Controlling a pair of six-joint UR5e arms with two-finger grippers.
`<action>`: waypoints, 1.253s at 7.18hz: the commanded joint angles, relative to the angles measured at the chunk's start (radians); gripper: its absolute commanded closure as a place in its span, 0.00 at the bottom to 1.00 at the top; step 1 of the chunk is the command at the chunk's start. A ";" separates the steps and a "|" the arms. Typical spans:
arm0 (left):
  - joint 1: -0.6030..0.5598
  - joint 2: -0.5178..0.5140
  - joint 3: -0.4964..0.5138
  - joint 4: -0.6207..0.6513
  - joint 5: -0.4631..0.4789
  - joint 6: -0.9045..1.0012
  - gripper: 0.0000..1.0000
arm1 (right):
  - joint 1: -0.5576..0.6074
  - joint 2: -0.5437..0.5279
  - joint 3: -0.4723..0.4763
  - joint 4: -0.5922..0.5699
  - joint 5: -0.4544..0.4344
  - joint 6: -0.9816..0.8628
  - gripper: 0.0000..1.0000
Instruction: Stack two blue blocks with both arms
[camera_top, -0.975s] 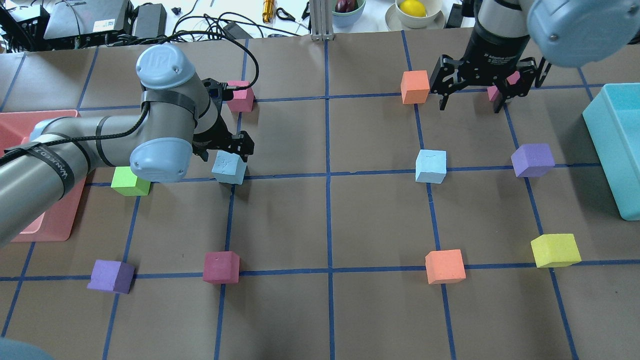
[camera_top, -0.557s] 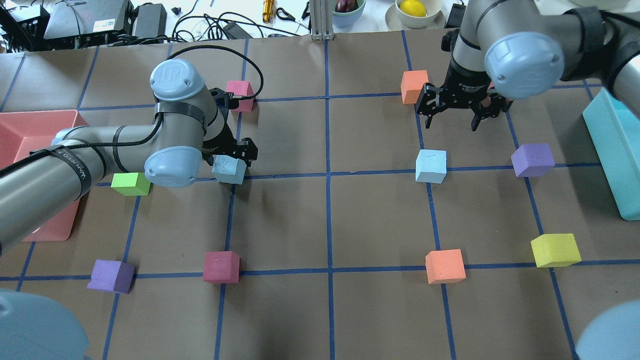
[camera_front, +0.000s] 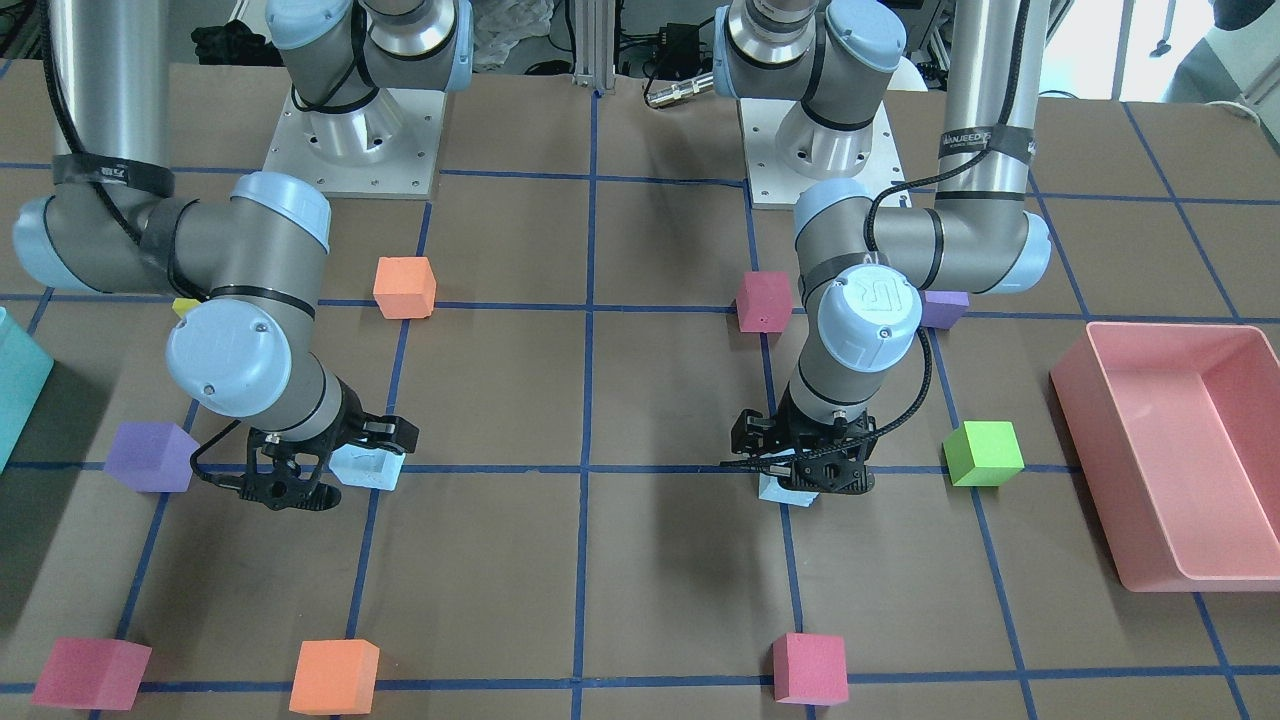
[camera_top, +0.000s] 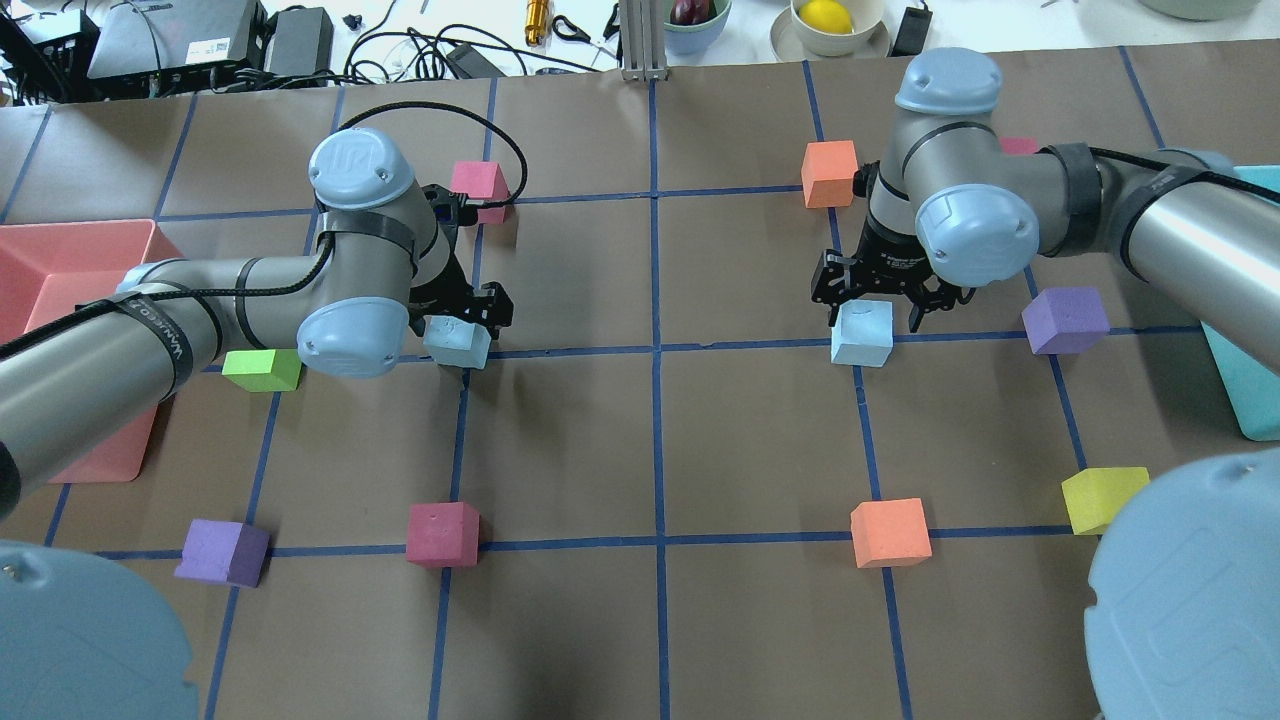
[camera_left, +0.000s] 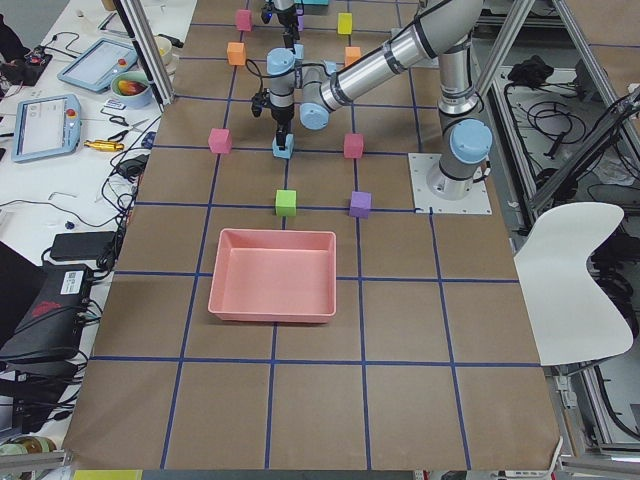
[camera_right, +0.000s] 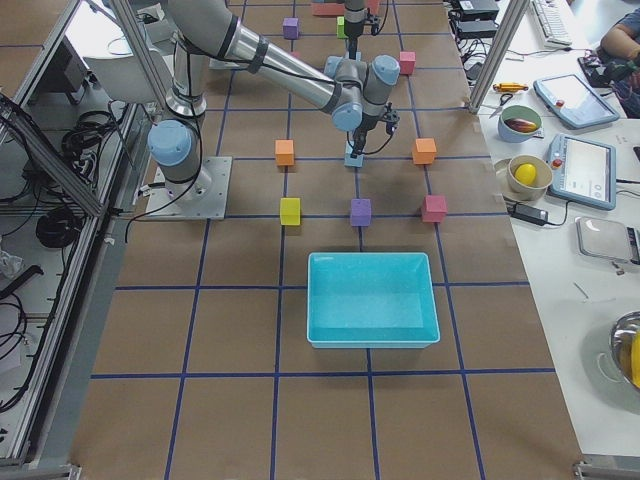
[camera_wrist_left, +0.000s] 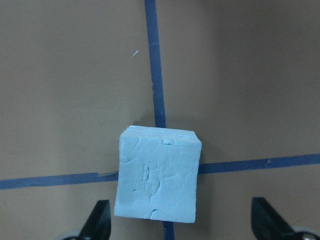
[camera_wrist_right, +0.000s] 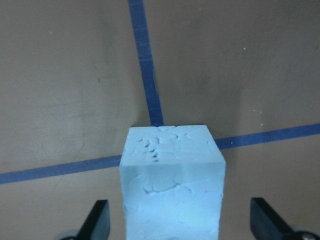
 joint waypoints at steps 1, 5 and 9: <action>0.001 -0.006 0.004 0.001 0.006 -0.001 0.00 | -0.001 0.018 0.013 -0.011 0.000 0.002 0.00; 0.001 -0.028 0.000 0.038 0.006 -0.002 0.00 | 0.001 0.009 0.001 -0.071 0.002 0.017 1.00; 0.001 -0.025 -0.003 0.037 0.010 -0.010 0.29 | 0.154 0.047 -0.179 -0.075 0.057 0.127 1.00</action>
